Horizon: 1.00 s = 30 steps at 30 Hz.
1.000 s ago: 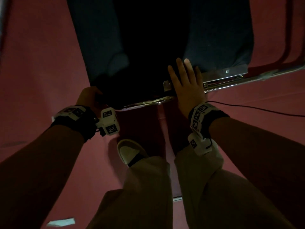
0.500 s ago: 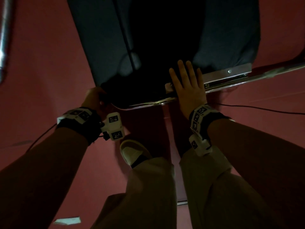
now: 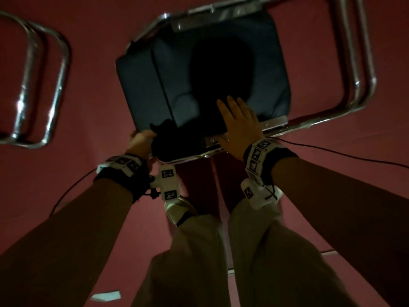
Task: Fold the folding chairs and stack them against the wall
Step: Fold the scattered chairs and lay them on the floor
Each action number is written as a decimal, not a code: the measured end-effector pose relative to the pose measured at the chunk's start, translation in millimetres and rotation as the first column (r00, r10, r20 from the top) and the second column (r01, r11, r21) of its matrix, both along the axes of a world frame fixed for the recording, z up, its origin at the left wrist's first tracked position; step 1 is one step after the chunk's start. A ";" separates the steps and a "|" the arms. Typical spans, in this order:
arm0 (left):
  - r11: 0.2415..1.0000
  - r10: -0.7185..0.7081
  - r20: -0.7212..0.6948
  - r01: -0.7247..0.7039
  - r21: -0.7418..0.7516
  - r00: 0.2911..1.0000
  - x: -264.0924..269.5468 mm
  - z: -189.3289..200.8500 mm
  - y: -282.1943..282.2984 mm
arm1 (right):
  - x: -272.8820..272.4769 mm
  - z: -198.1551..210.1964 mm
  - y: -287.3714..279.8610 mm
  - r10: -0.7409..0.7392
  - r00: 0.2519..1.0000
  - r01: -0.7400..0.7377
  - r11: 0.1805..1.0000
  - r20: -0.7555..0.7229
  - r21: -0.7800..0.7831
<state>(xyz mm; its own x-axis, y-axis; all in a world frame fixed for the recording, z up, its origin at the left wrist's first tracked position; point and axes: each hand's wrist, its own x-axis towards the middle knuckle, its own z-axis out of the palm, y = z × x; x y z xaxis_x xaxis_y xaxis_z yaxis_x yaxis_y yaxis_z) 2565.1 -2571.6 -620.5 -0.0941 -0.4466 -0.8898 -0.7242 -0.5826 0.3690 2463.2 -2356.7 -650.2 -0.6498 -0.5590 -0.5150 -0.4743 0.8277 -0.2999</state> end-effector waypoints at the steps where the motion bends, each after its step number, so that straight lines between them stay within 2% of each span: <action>1: 1.000 -0.017 -0.034 0.016 -0.017 0.999 -8.8 19.0 -0.6 | -9.5 20.9 0.5 -0.018 1.000 0.018 1.000 0.009 0.000; 5: 0.982 -0.147 -0.066 0.137 -0.134 0.987 -57.9 115.3 -14.9 | -61.6 124.1 3.4 -0.083 0.996 0.083 0.997 0.011 -0.005; 10: 0.947 -0.241 -0.205 0.183 -0.266 0.949 -122.3 252.3 -29.7 | -115.8 272.4 0.6 -0.242 0.970 0.236 0.955 -0.012 -0.180; 13: 0.947 -0.241 -0.277 0.163 -0.278 0.930 -150.6 340.3 -27.5 | -131.9 354.6 1.5 -0.320 0.947 0.309 0.910 0.007 -0.277; 15: 0.920 -0.303 -0.300 0.194 -0.341 0.905 -163.3 398.1 -23.3 | -141.0 409.3 4.2 -0.374 0.927 0.342 0.868 -0.019 -0.359; 18: 0.886 -0.361 -0.345 0.203 -0.416 0.867 -173.4 485.8 -13.2 | -145.6 502.6 10.3 -0.468 0.881 0.447 0.784 0.062 -0.431; 24: 0.809 -0.518 -0.455 0.243 -0.535 0.724 -178.6 653.1 30.4 | -127.8 661.4 45.8 -0.574 0.818 0.491 0.656 0.044 -0.573; 30: 0.753 -0.616 -0.530 0.237 -0.614 0.583 -184.5 770.7 97.6 | -115.9 764.8 115.1 -0.645 0.764 0.505 0.580 0.019 -0.639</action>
